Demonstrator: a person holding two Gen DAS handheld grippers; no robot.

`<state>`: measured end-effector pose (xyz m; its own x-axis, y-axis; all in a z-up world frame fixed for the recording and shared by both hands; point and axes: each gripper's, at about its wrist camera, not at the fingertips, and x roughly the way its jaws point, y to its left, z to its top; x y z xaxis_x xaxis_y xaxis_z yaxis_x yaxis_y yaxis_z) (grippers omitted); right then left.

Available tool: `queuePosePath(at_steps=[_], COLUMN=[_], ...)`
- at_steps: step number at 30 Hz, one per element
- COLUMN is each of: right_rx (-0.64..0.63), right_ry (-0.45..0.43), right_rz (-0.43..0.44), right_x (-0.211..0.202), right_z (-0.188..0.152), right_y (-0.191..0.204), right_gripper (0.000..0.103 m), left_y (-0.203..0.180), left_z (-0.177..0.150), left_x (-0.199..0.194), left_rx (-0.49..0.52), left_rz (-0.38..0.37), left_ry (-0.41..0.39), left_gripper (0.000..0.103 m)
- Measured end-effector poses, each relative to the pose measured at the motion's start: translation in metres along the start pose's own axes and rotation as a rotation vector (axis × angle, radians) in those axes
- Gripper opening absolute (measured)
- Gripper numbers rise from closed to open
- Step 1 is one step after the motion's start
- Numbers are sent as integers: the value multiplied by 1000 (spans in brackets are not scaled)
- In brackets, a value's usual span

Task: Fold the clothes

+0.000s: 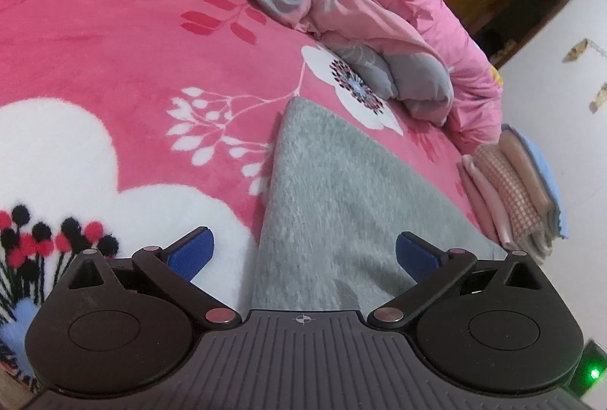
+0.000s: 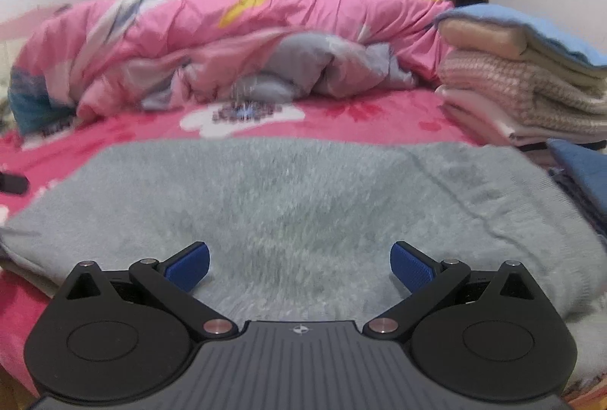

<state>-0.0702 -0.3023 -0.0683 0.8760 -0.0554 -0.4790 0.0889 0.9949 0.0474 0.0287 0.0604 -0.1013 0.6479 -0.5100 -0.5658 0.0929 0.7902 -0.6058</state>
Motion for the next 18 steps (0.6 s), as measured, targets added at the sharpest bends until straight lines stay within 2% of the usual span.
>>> queuePosePath(at_steps=[2, 5, 8, 10, 12, 15, 17, 18], right_rx=[20, 67, 145, 189, 218, 246, 269, 284], right_ry=[-27, -53, -107, -138, -148, -95, 28, 65], right_rz=[-1, -9, -12, -39, -67, -88, -137, -151], right_x=[-12, -27, -46, -58, -67, -65, -46, -40], right_z=[4, 12, 21, 25, 26, 18, 7, 2], right_y=[-8, -27, -54, -73, -91, -114, -131, -138], right_gripper=[103, 102, 93, 76, 69, 56, 46, 47], left_y=[-3, -14, -23, -26, -26, -26, -26, -27], left_z=[-1, -5, -11, -13, -15, -16, -17, -17], left_x=[1, 3, 6, 7, 7, 7, 8, 8], left_rx=[9, 85, 157, 188, 199, 206, 214, 220], left_rz=[17, 61, 104, 122, 130, 136, 140, 143], left_ry=[-2, 4, 9, 12, 12, 11, 10, 10], left_gripper=[103, 103, 103, 103, 103, 103, 103, 103])
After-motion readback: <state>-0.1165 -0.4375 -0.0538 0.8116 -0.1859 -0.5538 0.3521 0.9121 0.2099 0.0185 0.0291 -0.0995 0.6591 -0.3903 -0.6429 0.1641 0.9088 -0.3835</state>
